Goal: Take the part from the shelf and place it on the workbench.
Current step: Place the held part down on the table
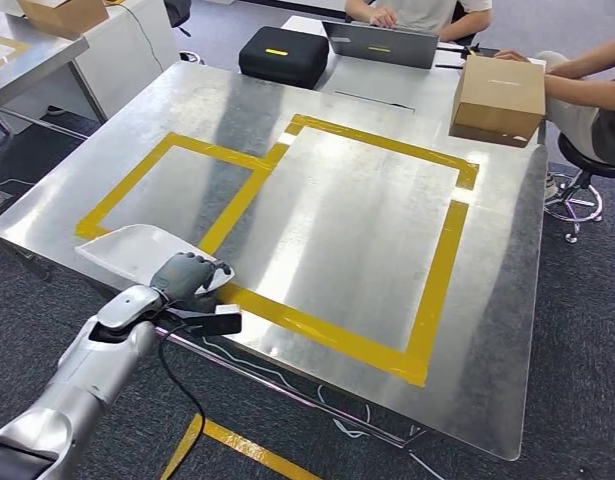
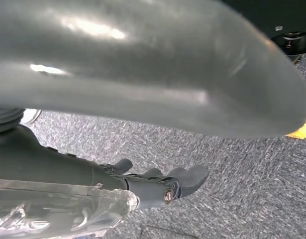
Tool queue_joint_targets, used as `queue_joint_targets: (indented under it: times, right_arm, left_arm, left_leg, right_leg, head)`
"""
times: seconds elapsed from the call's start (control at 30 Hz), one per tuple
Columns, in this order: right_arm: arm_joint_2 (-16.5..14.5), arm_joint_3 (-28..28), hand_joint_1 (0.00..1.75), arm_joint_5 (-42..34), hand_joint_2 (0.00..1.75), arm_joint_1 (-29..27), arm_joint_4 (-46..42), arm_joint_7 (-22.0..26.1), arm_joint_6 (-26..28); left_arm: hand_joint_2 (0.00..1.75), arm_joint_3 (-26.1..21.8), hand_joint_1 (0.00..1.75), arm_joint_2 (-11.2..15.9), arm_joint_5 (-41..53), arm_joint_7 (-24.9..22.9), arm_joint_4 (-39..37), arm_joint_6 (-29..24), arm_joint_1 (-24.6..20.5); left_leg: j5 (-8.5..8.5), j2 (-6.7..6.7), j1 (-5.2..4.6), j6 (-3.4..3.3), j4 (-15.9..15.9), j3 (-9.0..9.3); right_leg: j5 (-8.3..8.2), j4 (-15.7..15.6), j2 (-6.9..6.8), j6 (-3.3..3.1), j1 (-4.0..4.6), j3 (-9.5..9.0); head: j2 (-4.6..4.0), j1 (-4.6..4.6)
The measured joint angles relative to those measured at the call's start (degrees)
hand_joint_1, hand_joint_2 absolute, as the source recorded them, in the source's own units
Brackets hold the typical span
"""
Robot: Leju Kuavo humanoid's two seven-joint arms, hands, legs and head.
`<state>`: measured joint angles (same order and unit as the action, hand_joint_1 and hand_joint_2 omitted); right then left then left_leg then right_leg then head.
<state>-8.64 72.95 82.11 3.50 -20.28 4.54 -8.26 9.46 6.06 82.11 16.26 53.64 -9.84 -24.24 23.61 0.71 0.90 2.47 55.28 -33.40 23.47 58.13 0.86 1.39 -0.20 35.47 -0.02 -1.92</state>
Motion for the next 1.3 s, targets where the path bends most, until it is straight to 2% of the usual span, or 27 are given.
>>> queue_joint_targets:
  times: [0.03, 0.17, 0.4, 1.07, 1.3]
  right_arm:
    - [0.02, -0.01, 0.0, 0.16, 0.0, -0.01, 0.01, 0.17, -0.01]
    - [0.08, -0.02, 0.0, 0.49, 0.0, -0.01, 0.11, 0.58, -0.02]
    - [0.2, -0.01, 0.0, 0.74, 0.0, -0.14, 0.43, 0.66, 0.02]
    - [0.2, -0.01, 0.0, 0.85, 0.0, -0.55, 0.45, 0.66, -0.12]
    - [0.1, 0.01, 0.0, 0.86, 0.0, -0.65, 0.44, 0.7, -0.66]
  left_arm:
    - [1.75, 1.12, 1.75, 0.23, 0.28, 0.16, 0.0, -0.13, -0.03]
    - [1.75, 4.64, 0.0, 0.92, -0.05, 0.22, 0.0, -0.84, -0.14]
    - [1.75, 7.9, 0.0, 1.54, -3.73, -0.64, 0.01, -1.32, -0.26]
    - [1.75, 8.0, 0.0, 2.04, -6.25, -0.88, 1.27, -1.23, -0.01]
    - [1.75, 6.3, 0.0, 1.65, -8.84, -0.42, 3.72, -4.99, 2.18]
  left_leg:
    - [0.0, 0.0, 0.0, 0.0, 0.0, 0.0]
    - [-0.01, 0.0, 0.0, -0.02, 0.0, 0.0]
    - [-0.03, 0.01, 0.0, -0.04, 0.0, 0.01]
    - [-0.03, 0.01, 0.0, -0.04, 0.0, 0.02]
    - [-0.04, 0.0, 0.0, -0.03, 0.0, -0.01]
  right_leg:
    - [0.0, 0.0, -0.01, 0.0, 0.0, -0.01]
    - [0.0, 0.0, -0.03, 0.0, 0.0, -0.01]
    - [-0.02, 0.0, -0.02, -0.01, 0.0, -0.03]
    - [-0.02, 0.0, -0.02, -0.01, 0.0, -0.06]
    - [-0.02, 0.0, 0.0, -0.01, 0.01, 0.03]
  head:
    - [0.0, -0.01]
    - [0.0, 0.01]
    - [0.0, 0.0]
    - [0.0, 0.0]
    - [0.0, -0.01]
